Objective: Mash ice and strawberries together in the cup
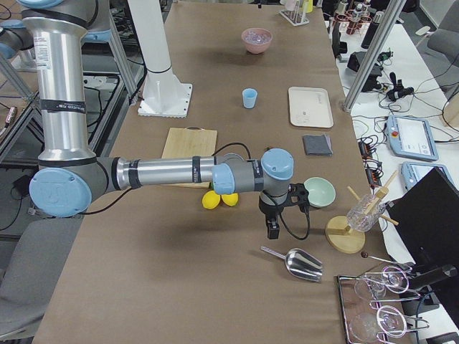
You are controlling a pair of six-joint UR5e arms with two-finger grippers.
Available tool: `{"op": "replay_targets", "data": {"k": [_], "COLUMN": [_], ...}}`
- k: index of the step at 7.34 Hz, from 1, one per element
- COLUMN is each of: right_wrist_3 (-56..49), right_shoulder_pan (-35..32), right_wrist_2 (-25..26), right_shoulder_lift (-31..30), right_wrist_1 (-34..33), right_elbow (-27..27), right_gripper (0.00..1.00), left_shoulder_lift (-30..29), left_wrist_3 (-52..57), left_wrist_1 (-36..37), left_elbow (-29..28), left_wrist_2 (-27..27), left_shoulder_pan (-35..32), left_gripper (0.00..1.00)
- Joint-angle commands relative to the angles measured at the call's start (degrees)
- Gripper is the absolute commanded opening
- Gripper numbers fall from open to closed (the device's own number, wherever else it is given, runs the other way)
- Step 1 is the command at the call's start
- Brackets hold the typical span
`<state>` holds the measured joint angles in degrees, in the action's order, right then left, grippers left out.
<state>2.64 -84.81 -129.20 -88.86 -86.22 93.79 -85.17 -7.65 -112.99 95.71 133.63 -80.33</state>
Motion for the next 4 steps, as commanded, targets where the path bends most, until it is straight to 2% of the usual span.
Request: {"op": "replay_targets", "data": {"k": [1, 3, 4], "right_wrist_3": [0.0, 0.0, 0.0], "right_shoulder_pan": [-0.1, 0.0, 0.0], "right_wrist_2": [0.0, -0.1, -0.1], "right_shoulder_lift": [-0.1, 0.0, 0.0], "right_wrist_1": [0.0, 0.0, 0.0], "right_elbow": [0.2, 0.2, 0.2], "right_gripper": [1.00, 1.00, 1.00], "left_shoulder_lift": [-0.3, -0.7, -1.1], "left_wrist_3": [0.4, -0.5, -0.1], "left_wrist_1": [0.1, 0.1, -0.4], "left_elbow": [-2.4, -4.6, -4.3], "left_wrist_2": [2.7, 2.6, 0.3], "left_shoulder_pan": [0.0, 0.0, 0.0], "left_gripper": [0.98, 0.98, 0.98]}}
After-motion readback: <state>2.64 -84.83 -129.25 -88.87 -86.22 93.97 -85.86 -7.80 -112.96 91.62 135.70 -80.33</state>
